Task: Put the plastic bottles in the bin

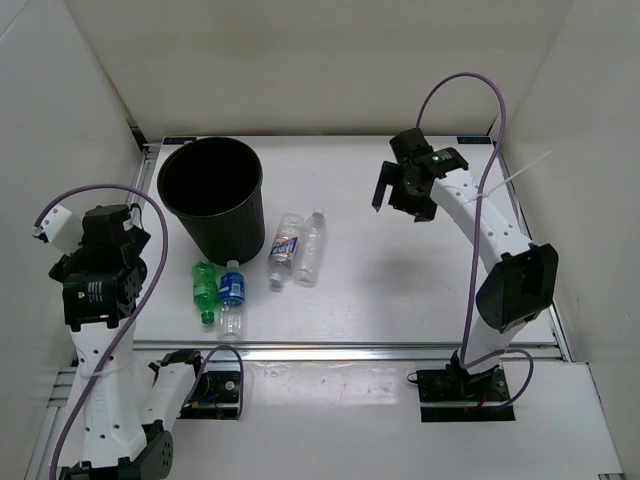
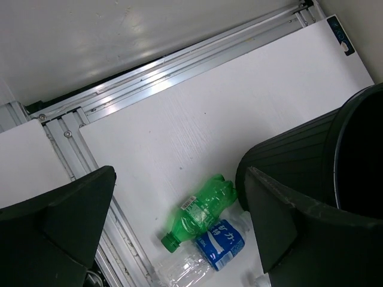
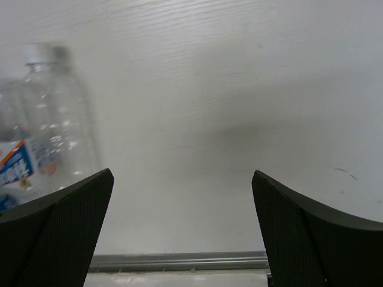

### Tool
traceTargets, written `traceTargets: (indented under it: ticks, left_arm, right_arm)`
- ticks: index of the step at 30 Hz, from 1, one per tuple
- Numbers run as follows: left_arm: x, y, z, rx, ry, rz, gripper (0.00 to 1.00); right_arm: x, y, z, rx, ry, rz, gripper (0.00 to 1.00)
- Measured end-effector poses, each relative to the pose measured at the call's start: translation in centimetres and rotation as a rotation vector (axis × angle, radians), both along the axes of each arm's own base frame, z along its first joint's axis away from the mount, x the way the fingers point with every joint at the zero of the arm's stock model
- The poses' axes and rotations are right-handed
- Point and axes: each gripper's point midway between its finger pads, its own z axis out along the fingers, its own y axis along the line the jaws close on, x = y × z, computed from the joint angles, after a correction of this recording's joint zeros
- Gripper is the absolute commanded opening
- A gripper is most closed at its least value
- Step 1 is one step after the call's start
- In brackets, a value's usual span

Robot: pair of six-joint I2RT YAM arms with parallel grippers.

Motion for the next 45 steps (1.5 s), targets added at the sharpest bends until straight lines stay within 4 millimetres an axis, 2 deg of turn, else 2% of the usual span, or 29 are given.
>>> traceTargets:
  ticks: [4, 8, 10, 13, 18, 22, 32, 39, 45]
  left_arm:
    - [-0.3, 0.2, 0.2, 0.013, -0.004, 0.010, 1.00]
    - [0.1, 0.2, -0.6, 0.030, 0.012, -0.015, 1.00]
    - [0.1, 0.0, -1.5, 0.030, 0.027, -0.036, 1.00]
    - [-0.1, -0.4, -2.9, 0.016, 0.041, -0.061, 1.00]
    - [-0.4, -1.0, -3.3, -0.004, 0.011, -0.088, 1.00]
    - [-0.6, -1.2, -3.2, -0.013, -0.002, -0.095, 1.00]
    - [-1.2, -1.3, -3.9, -0.030, 0.027, -0.086, 1.00]
    - [-2.0, -1.6, -4.7, -0.066, 0.052, -0.068, 1.00]
    - [-2.5, -1.8, -4.9, -0.081, 0.067, -0.064, 1.00]
  right_arm:
    - [0.1, 3.8, 0.6, 0.132, -0.016, 0.127, 1.00]
    - [0.4, 6.9, 1.0, 0.270, -0.026, 0.230, 1.00]
    - [0.6, 8.2, 0.5, 0.328, -0.010, 0.271, 1.00]
    - [1.0, 9.8, -1.6, 0.379, 0.042, 0.310, 1.00]
    - [0.9, 11.2, -5.8, 0.421, 0.149, 0.345, 1.00]
    - [0.5, 12.3, -7.7, 0.465, 0.208, 0.375, 1.00]
    - [-0.2, 16.7, -9.7, 0.611, 0.260, 0.462, 1.00]
    - [-0.9, 17.9, -13.8, 0.667, 0.376, 0.439, 1.00]
    - [0.1, 19.9, -13.5, 0.728, 0.383, 0.461, 1.00]
